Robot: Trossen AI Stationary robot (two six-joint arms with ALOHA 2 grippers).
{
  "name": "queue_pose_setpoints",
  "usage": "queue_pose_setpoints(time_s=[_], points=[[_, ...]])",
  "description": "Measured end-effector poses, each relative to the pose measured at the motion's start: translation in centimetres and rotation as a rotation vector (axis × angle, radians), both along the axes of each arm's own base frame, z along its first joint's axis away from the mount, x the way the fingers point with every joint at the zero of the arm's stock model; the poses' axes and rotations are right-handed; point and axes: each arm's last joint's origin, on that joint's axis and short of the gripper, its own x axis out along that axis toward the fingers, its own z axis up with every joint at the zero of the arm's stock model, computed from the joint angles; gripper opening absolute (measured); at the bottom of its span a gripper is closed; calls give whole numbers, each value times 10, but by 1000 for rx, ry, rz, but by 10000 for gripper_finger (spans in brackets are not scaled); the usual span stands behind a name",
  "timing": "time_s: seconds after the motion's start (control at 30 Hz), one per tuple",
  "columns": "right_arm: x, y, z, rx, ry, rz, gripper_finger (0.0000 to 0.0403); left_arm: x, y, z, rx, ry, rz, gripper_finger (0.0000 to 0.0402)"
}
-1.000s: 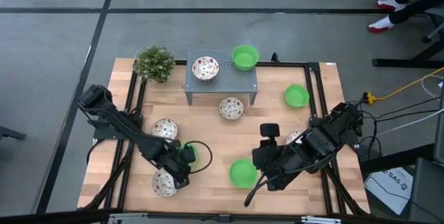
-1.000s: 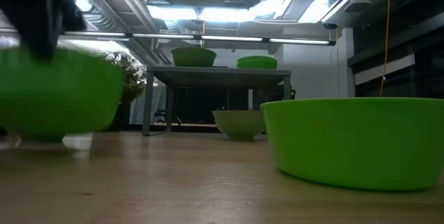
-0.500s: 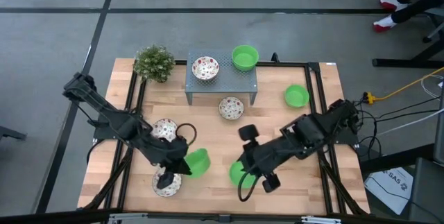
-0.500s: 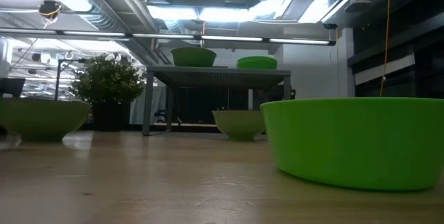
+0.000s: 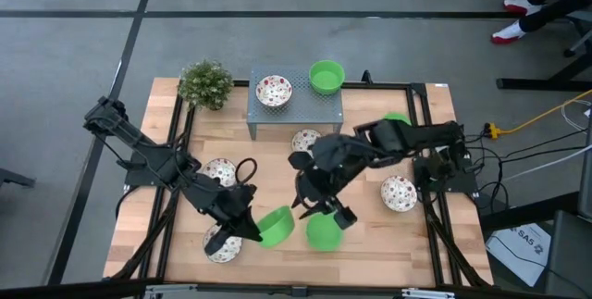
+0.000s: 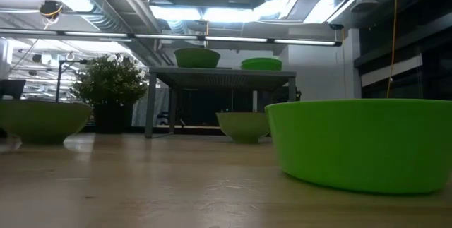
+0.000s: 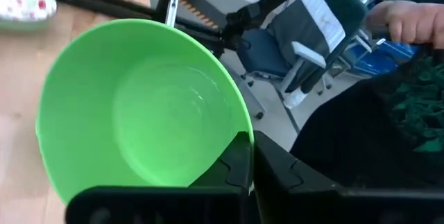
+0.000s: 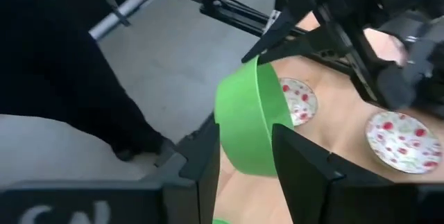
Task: Pick & Place Mini bowls
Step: Stack the green bowl on the green bowl
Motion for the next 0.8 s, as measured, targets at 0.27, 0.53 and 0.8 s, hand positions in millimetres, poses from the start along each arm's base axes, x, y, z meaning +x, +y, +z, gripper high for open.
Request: queue_pose_setpoints(time_s=[0.27,0.53,0.8], points=[[22,-9,-15,60,41,61,132,9,8,11,25,-158,-36,2],[39,-9,-32,165,116,194,125,13,16,10,48,-154,-47,2],[37,-13,-35,198,151,271,17,18,28,11,48,-164,-35,22]])
